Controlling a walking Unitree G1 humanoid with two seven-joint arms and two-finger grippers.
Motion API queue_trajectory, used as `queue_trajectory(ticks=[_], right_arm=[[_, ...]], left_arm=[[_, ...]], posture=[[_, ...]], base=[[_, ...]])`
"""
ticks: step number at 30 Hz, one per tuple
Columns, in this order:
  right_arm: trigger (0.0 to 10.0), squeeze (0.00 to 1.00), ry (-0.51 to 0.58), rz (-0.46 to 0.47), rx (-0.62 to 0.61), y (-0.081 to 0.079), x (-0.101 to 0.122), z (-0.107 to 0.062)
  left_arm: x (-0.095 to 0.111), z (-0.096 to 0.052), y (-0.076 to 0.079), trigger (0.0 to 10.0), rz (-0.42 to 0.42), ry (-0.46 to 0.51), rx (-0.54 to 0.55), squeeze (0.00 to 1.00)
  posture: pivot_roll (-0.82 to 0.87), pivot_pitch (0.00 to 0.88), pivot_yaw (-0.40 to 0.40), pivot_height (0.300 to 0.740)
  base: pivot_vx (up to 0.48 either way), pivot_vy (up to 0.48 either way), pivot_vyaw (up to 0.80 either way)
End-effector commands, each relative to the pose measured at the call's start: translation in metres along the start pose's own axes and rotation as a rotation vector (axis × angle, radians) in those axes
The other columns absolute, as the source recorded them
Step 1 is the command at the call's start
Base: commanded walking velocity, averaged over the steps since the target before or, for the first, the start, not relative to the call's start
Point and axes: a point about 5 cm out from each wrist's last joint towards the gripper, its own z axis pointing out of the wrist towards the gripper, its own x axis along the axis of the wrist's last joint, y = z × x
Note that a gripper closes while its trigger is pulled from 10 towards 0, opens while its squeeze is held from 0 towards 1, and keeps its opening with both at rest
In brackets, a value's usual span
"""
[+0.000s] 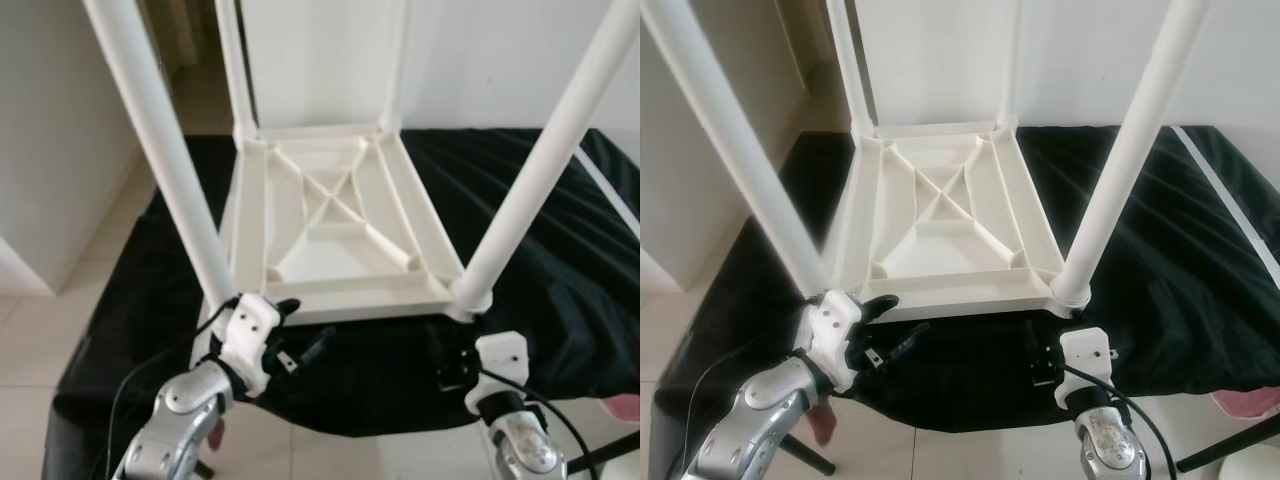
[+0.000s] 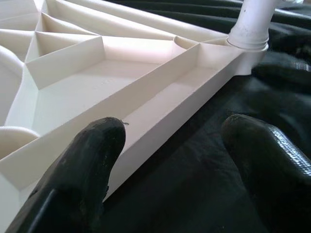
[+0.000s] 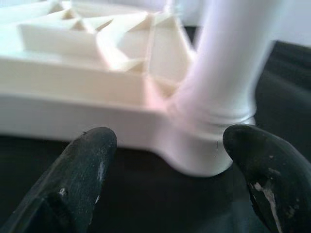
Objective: Building children table
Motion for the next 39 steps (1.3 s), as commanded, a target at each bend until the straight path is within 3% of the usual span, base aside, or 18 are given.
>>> queue_trajectory(ticks=[1,12,23,29,39], right_arm=[[10.0,0.0,0.006,0.006,-0.035,0.003,0.004,0.001],[10.0,0.0,0.087,-0.011,-0.125,0.01,0.024,0.006],[10.0,0.0,0.084,-0.004,-0.148,0.01,0.024,0.007],[10.0,0.0,0.059,-0.01,-0.139,0.008,0.02,0.004],[10.0,0.0,0.044,-0.013,-0.132,0.007,0.017,0.003]], left_arm=[[-0.001,-0.002,0.003,10.0,0.016,-0.006,-0.033,0.0],[0.002,-0.004,0.005,10.0,0.018,0.009,-0.06,0.0],[0.003,-0.002,0.005,10.0,0.02,0.014,-0.063,0.0],[0.0,-0.001,-0.001,10.0,-0.047,0.006,0.016,0.0],[-0.002,-0.002,0.001,10.0,-0.077,-0.008,0.005,0.0]], posture=[[0.02,0.0,0.023,0.74],[0.02,0.0,0.025,0.74],[0.01,0.0,0.026,0.74],[0.01,0.0,0.027,0.74],[0.0,0.0,0.027,0.74]], base=[[0.0,0.0,0.0],[0.0,0.0,0.0],[0.0,0.0,0.0],[0.0,0.0,0.0],[-0.19,0.0,0.0]])
